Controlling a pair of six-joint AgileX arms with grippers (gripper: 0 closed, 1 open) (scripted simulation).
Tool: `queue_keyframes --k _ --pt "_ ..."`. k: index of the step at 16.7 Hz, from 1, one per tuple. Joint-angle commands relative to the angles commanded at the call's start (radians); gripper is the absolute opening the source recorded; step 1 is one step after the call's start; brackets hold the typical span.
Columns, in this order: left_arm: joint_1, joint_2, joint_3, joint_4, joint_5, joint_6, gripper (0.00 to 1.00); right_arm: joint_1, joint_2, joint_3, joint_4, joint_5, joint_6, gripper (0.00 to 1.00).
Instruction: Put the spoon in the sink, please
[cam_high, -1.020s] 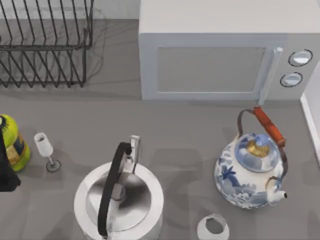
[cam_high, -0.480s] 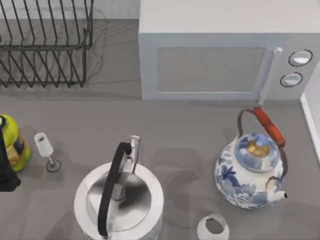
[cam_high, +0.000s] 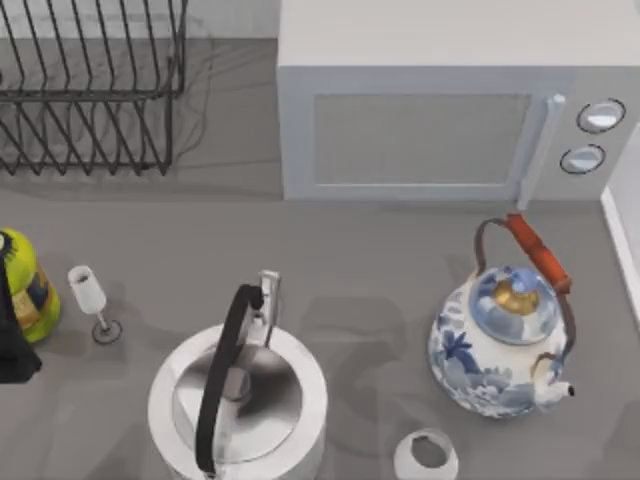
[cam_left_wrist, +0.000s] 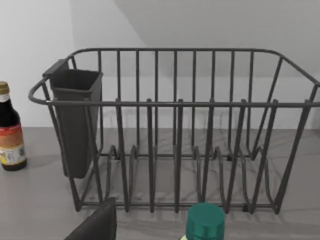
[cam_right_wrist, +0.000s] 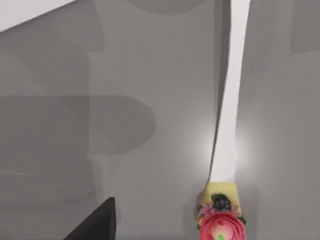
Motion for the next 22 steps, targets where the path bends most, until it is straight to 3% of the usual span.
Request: queue_keyframes --k 7,16,22 --pt "0.000 0.000 0.000 0.000 0.000 0.000 1.00 0.003 0.009 -0.010 0.015 0.000 0.002 1.00" --pt "0.000 0.000 0.000 0.000 0.000 0.000 1.00 0.011 0.208 -0.209 0.421 0.000 0.016 1.00" --pt "0.000 0.000 0.000 0.000 0.000 0.000 1.00 0.013 0.232 -0.233 0.461 0.001 0.017 1.00"
